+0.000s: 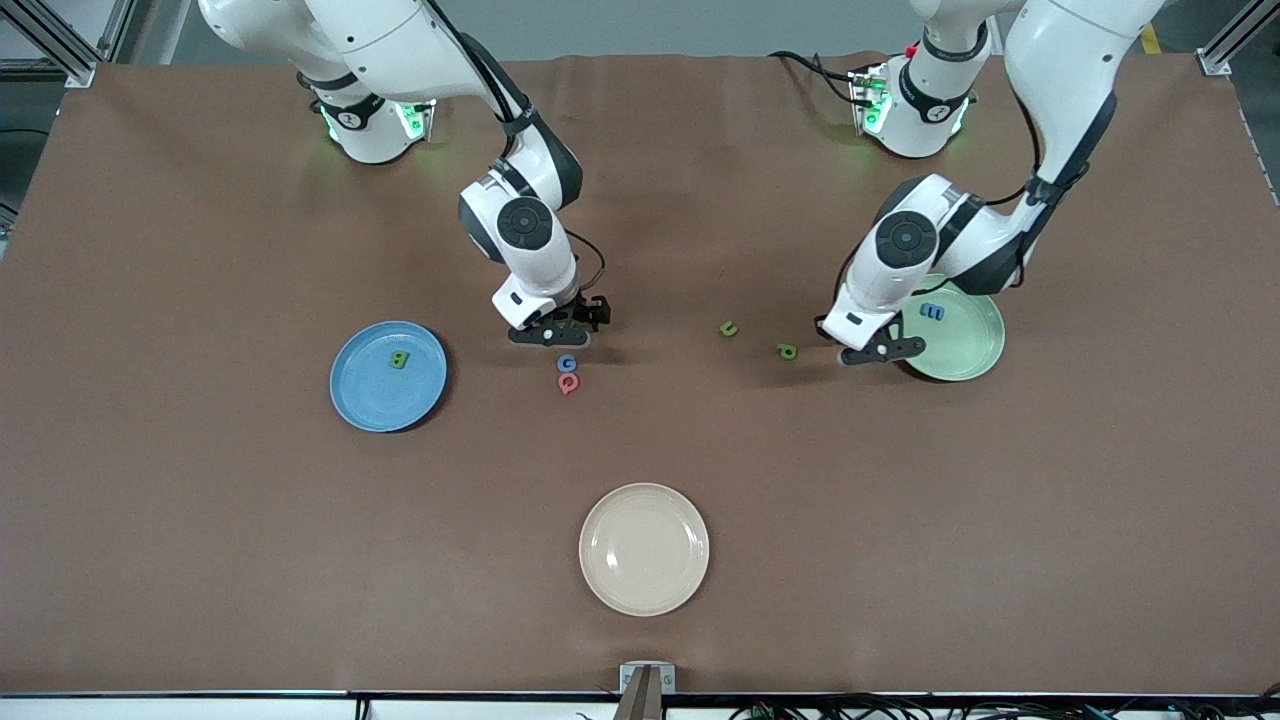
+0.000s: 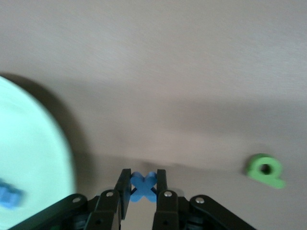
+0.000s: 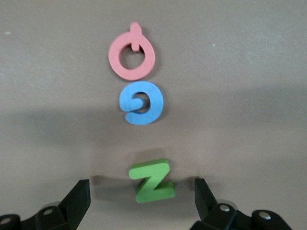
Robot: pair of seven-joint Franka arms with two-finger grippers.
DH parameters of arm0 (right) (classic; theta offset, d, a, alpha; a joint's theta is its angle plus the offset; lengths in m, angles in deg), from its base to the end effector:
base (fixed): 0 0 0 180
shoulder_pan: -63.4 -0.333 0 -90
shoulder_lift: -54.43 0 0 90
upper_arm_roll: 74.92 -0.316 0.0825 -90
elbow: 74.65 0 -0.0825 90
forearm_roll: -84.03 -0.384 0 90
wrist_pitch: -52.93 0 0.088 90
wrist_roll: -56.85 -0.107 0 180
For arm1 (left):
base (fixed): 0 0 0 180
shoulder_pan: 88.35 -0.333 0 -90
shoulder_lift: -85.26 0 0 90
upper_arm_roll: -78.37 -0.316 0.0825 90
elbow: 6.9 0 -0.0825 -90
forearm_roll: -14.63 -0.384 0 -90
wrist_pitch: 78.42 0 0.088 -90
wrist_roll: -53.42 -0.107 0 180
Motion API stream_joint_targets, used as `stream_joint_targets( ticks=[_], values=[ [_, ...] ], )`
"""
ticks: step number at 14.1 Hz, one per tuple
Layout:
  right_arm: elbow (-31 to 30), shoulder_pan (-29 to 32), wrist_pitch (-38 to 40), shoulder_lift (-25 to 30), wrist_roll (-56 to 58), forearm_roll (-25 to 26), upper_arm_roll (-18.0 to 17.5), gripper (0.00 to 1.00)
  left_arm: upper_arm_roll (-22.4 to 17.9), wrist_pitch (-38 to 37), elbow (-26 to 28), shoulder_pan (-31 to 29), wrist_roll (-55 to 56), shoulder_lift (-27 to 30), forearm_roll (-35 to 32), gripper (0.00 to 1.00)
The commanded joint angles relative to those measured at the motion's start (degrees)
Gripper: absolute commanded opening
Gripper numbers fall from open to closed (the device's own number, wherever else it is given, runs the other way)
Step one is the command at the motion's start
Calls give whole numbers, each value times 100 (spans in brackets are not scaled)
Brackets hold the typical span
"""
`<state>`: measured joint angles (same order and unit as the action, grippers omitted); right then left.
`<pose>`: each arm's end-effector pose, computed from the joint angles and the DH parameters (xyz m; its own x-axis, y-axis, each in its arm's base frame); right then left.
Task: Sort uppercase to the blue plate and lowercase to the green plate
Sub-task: 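Place x on the green plate while the right gripper places Z on blue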
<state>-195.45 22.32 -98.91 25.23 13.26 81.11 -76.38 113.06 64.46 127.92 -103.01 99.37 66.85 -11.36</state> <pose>0.4290 0.3919 0.1732 0.9978 -0.0662 -0.0036 -0.0663 -0.9966 -0.0489 0.4649 -0.1833 0.2091 0.9954 0.0906 -0.0319 0.0867 -0.9902 -0.1094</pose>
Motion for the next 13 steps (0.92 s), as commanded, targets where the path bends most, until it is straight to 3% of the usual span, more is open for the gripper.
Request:
stream_joint_targets(
  ticks=[1,4,6,8,9,10,13],
  values=[
    [-146,39,-161,116,-1,107,14,92,519,-119,316,-904,-785,478,-55,14],
    [-181,12,-135,116,26,116,14,76,1099,-119,484,-2099,-1901,620,-55,14],
    [-224,12,-126,116,44,116,22,62,1180,-119,546,-2593,-2692,602,-55,14],
    [-242,39,-109,116,44,116,23,36,1163,-102,563,-2919,-3300,549,-55,14],
    [-251,56,-65,116,26,116,23,8,1154,-32,624,-3042,-3450,532,-72,14],
    [-251,100,5,124,-9,116,23,0,1145,55,668,-3113,-3556,480,-81,14],
    [-242,477,618,325,296,116,49,0,1136,223,757,-3473,-3627,278,-572,14]
  ],
)
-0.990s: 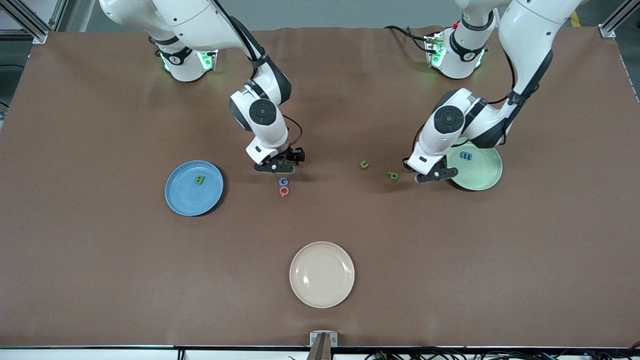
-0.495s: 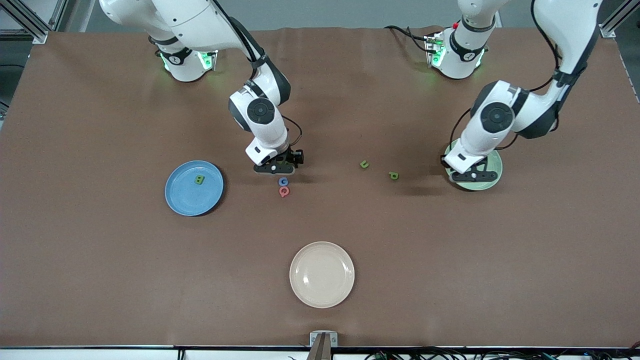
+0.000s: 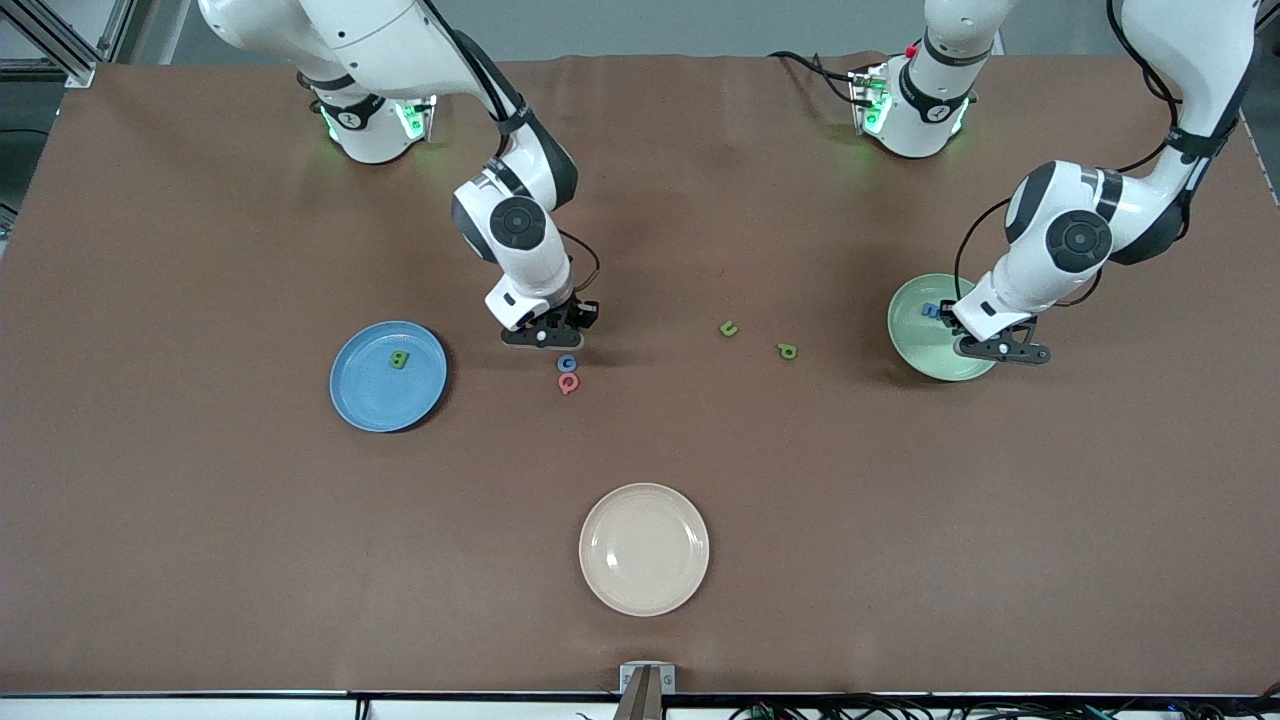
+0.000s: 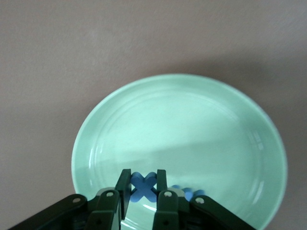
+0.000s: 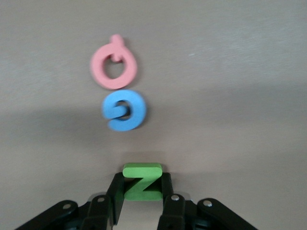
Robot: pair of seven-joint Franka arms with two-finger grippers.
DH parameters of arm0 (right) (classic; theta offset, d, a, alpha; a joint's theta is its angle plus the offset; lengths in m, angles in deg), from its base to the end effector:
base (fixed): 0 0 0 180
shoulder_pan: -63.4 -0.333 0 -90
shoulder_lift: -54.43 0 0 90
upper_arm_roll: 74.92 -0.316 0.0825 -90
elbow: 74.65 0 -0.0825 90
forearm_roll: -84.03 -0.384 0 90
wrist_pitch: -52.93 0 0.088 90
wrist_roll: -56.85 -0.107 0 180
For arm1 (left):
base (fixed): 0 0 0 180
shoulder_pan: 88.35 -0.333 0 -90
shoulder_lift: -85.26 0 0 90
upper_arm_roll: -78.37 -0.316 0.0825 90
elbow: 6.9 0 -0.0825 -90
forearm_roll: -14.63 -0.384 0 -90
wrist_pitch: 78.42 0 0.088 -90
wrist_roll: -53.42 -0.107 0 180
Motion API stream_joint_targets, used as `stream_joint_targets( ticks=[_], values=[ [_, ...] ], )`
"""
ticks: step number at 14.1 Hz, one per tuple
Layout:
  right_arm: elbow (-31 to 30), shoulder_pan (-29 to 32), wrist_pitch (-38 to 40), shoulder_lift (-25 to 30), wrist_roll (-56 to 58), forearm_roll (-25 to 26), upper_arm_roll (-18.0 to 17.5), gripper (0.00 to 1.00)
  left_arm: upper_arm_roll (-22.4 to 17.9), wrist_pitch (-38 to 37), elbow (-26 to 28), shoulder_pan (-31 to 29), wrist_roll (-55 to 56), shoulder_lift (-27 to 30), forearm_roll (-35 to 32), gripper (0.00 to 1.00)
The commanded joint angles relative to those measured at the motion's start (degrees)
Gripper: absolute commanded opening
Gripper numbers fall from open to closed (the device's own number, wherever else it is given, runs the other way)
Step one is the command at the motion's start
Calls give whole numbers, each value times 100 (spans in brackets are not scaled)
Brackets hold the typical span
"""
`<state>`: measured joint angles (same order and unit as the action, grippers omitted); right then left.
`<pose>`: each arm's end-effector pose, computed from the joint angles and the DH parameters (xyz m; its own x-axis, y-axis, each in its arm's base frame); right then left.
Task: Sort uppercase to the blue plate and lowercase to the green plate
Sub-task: 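Place x on the green plate while the right gripper places Z on blue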
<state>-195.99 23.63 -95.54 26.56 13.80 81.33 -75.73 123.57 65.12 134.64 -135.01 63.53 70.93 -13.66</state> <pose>0.4370 0.3732 0.1780 0.9959 -0.0847 -0.0309 -0.0851 -0.9963 -0.0131 0.4633 -0.0056 0.2138 0.9736 -0.2029 -0.1048 -0.2121 -0.9735 -0.0860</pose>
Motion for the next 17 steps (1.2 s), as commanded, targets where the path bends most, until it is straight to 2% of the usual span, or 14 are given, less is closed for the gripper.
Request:
stream_joint_targets(
  ticks=[1,4,6,8,10,11,12,13,14,17],
  values=[
    [-180,556,683,377,549,94,-16,0,85,166,94,-291,-44,-209,-405,14],
    [-188,1285,1861,939,1270,94,-16,0,85,201,129,-317,-44,-245,-423,16],
    [-180,1812,2381,1204,1867,120,-7,0,85,201,164,-326,-44,-254,-423,17],
    [-197,2331,2524,1266,2465,208,-7,0,85,201,164,-326,-44,-298,-432,18],
    [-197,2666,2446,1205,2582,366,-16,0,85,201,173,-335,-44,-316,-432,21],
    [-197,2737,2332,1188,2591,375,-16,0,85,201,173,-335,-44,-316,-432,31],
    [-206,2807,2253,1161,2599,375,-25,0,85,201,173,-335,-44,-316,-432,48],
    [-206,2817,2208,1100,2591,375,-25,1,85,201,173,-335,-44,-298,-432,76],
    [-206,2825,2156,1056,2591,375,-25,5,94,193,164,-335,-44,-263,-432,89],
    [-206,2904,2006,828,2591,375,-16,8,234,166,111,-326,61,-175,-423,97]
  ],
)
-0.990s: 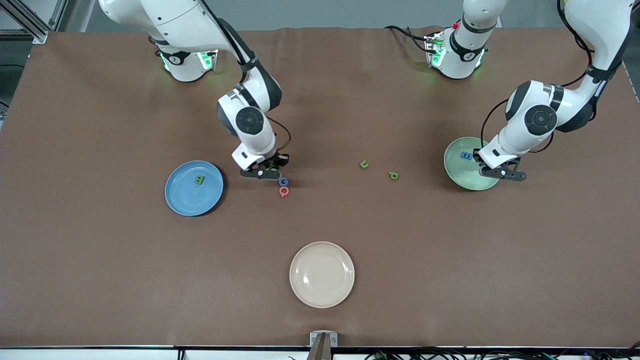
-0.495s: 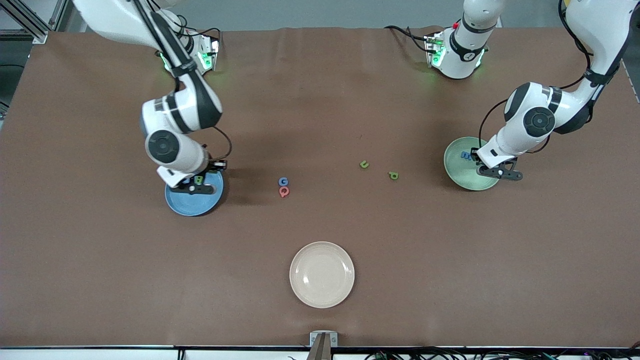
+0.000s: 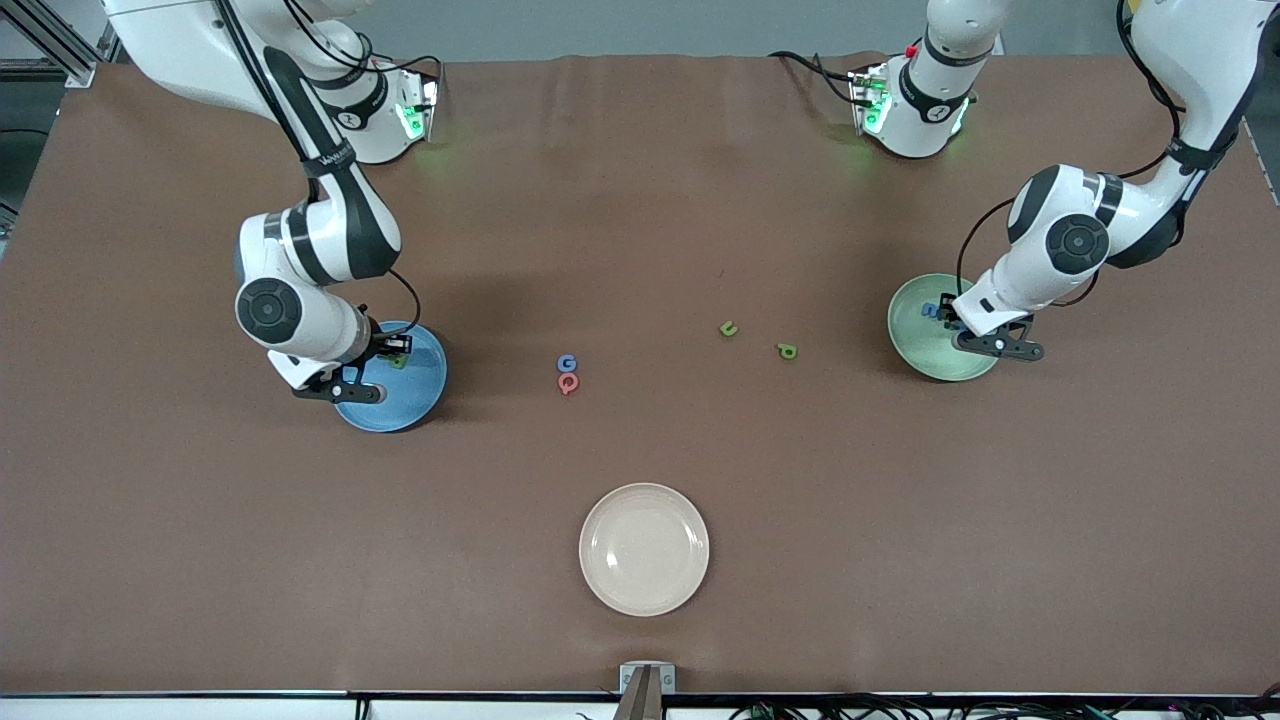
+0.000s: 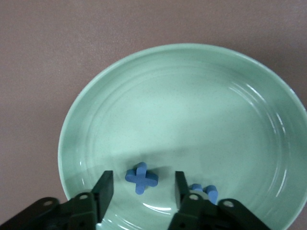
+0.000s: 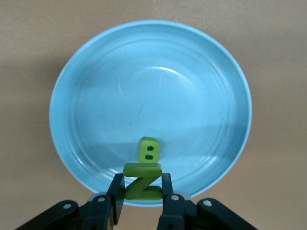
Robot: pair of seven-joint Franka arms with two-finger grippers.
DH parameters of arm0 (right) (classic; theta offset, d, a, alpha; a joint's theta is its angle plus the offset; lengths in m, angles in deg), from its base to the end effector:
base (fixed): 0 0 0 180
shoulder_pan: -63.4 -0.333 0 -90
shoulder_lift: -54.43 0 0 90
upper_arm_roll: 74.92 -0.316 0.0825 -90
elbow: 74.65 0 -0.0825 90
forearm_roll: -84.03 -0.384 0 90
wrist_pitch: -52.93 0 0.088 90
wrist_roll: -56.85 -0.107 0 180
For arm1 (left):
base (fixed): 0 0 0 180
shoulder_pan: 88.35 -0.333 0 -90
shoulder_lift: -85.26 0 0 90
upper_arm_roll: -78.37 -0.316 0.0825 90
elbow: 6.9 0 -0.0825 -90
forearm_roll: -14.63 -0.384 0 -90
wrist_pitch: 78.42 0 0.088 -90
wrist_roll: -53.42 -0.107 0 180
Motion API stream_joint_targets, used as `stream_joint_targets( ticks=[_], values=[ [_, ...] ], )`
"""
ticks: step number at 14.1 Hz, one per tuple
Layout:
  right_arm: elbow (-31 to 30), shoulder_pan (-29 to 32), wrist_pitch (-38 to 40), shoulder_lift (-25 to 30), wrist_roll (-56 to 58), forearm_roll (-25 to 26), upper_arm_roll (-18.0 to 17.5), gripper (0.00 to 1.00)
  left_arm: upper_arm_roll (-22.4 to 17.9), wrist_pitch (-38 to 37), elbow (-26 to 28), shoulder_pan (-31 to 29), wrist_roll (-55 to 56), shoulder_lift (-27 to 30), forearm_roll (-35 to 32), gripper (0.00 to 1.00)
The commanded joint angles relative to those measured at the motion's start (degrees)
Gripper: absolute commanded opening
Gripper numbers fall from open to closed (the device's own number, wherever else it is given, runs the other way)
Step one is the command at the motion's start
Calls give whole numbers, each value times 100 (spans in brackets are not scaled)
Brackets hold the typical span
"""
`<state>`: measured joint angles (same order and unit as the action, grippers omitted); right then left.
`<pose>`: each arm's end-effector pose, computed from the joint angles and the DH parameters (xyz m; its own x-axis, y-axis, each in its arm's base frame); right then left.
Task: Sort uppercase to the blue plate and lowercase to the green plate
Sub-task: 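Place x on the green plate while the right gripper places Z on blue, then grasp the green p with the left gripper while the right gripper grasps q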
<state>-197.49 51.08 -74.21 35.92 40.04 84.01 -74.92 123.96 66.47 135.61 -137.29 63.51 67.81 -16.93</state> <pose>0.5294 0.1156 0.2328 0.9683 -0.0847 -0.2351 -0.0699 -0.9950 0.0708 0.4540 0.0012 0.1942 0.9665 -0.2267 -0.1205 -0.2347 -0.9705 -0.0562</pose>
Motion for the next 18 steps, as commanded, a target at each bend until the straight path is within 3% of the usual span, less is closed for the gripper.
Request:
stream_joint_targets(
  ticks=[1,6,7,8,13,16,18],
  values=[
    [-56,194,-153,-136,-25,115,-97,8,344,31,-13,-99,203,145,-96,99],
    [-47,527,-338,-233,19,431,-97,10,1267,-100,-337,-3,1784,58,-88,99],
    [-47,563,-338,-242,97,449,-106,40,1311,-162,-416,189,2056,-21,-79,99],
    [-38,572,-329,-242,159,449,-106,99,1312,-232,-530,461,2442,-91,-61,99],
    [41,476,-102,-198,-33,283,-158,100,1259,-689,-1242,1631,3807,-785,-79,99],
    [120,-32,-135,-154,-971,-129,-167,100,1242,-690,-1322,2018,3931,-944,-96,99],
    [287,-445,-136,-171,-1376,-550,-159,100,1006,-681,-1340,2386,4053,-1032,-253,99]
  ],
)
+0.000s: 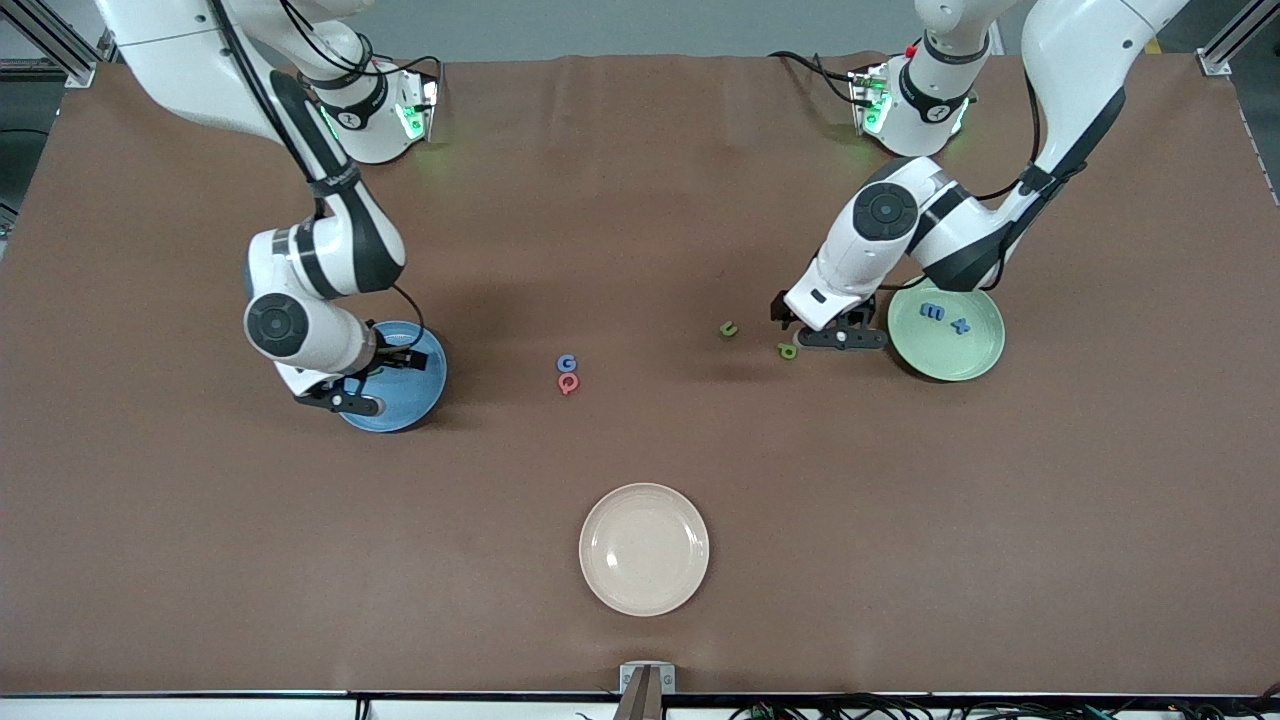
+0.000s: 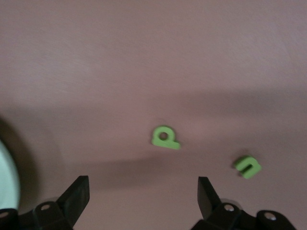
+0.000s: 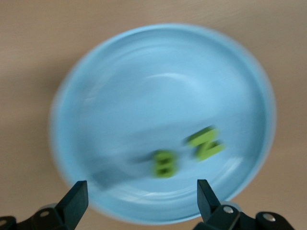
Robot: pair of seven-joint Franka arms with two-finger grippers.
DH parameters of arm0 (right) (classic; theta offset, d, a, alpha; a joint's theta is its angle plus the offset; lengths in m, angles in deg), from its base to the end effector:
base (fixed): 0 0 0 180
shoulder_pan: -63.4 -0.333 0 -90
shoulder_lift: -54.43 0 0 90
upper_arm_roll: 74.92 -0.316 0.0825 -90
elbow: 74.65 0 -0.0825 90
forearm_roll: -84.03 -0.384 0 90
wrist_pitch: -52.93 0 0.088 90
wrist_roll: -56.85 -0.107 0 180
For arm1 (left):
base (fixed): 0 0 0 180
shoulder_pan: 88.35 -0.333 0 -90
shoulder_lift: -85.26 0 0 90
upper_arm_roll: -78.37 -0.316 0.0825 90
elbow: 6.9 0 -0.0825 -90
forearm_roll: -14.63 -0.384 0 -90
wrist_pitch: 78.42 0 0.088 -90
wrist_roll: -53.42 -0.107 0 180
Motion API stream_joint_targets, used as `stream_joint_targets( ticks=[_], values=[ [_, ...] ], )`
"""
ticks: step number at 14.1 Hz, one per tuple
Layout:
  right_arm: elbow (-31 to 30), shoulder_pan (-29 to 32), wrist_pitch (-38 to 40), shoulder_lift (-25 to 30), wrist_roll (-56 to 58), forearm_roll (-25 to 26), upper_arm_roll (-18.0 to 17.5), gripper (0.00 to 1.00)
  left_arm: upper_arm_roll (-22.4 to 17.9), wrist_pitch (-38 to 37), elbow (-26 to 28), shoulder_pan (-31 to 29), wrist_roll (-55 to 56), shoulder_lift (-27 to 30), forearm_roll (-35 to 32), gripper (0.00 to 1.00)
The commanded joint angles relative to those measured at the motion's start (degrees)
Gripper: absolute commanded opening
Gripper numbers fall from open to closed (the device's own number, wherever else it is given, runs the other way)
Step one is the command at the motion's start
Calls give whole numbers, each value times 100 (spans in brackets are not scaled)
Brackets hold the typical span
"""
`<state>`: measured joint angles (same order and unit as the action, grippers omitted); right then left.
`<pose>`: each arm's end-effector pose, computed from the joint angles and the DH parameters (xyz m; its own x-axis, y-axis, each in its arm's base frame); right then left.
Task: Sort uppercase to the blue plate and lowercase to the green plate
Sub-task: 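Grasp the green p with the left gripper while the right gripper grasps q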
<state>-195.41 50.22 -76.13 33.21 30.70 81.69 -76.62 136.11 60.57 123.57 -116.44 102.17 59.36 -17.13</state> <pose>0.5358 0.1436 0.2222 0.9495 -0.2266 -0.2169 -0.2173 -0.9738 0.0665 0.4519 -0.2670 0.2418 0.9974 -0.0642 -0.0323 -0.0638 -0.9979 0.0140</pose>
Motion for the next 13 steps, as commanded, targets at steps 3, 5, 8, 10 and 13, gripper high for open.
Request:
stream_joint_targets(
  ticks=[3,5,8,10,13],
  values=[
    [421,-886,56,74,-1188,-724,20,100,-684,23,-319,742,266,-572,-917,99],
    [772,-1212,21,-136,-1734,-786,20,100,-685,23,-504,743,511,-880,-1296,99],
    [1317,-1634,-14,-523,-2070,-786,29,100,-685,32,-575,734,723,-1048,-1447,94],
    [1625,-1845,-276,-900,-2376,-717,38,100,-693,40,-575,734,820,-1110,-1456,86],
    [1679,-2057,-936,-1305,-2439,-707,56,100,-781,120,-610,752,829,-1137,-1456,76]
  ],
)
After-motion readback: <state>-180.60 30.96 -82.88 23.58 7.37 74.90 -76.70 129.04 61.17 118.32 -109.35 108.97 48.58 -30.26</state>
